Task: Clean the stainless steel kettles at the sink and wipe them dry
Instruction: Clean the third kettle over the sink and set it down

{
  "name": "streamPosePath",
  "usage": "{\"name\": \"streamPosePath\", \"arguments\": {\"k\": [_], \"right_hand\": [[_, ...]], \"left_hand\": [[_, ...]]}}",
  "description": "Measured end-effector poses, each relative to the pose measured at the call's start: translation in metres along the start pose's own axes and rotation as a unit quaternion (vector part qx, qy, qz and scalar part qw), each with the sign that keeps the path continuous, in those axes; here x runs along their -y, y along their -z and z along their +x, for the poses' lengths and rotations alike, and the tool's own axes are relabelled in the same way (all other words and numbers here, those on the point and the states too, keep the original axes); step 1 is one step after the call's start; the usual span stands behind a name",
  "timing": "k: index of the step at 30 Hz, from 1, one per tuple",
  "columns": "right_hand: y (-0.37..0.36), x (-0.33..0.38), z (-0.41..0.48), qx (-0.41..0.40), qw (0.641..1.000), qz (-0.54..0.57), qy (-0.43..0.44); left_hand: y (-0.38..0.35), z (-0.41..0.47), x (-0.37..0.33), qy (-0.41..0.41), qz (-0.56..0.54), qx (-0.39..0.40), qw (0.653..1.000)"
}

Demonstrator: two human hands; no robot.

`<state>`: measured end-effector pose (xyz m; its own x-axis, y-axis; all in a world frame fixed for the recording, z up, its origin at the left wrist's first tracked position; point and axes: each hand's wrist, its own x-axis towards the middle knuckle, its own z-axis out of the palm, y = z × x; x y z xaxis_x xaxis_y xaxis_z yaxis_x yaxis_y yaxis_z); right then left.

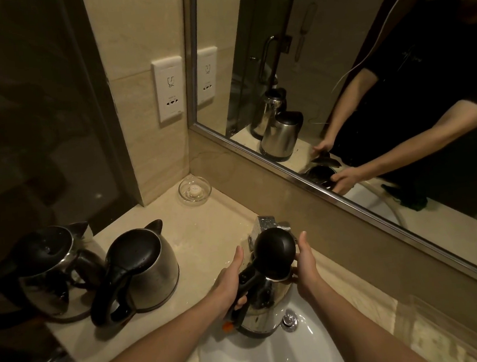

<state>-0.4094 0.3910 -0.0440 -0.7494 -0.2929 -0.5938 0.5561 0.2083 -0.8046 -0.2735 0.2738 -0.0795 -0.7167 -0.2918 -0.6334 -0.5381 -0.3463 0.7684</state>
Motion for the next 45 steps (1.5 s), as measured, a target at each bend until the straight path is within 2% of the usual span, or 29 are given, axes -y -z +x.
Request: {"name": "streamPosePath", "arguments": {"k": [5,17,22,29,45], "right_hand": [[0.003,-0.003,-0.003,0.016,1.0,-0.003,0.001],[0.016,-0.013,-0.034,0.124,0.988,-0.087,0.009],[0.022,-0.015,-0.048,0.105,0.99,-0.09,0.015],[0.02,-0.021,-0.07,0.038,0.994,-0.092,0.037],[-0.046,-0.016,-0.09,0.005,0.985,-0.131,0.116]], "left_hand": [[-0.001,0.0,0.005,0.0,0.024,0.002,1.0],[0.004,-0.024,0.011,0.013,0.007,0.002,1.0],[-0.003,-0.045,0.009,0.012,-0.011,-0.011,1.0],[0.002,-0.069,0.018,0.005,-0.034,0.002,0.999],[0.054,-0.106,0.012,-0.029,-0.06,-0.021,0.998]]}}
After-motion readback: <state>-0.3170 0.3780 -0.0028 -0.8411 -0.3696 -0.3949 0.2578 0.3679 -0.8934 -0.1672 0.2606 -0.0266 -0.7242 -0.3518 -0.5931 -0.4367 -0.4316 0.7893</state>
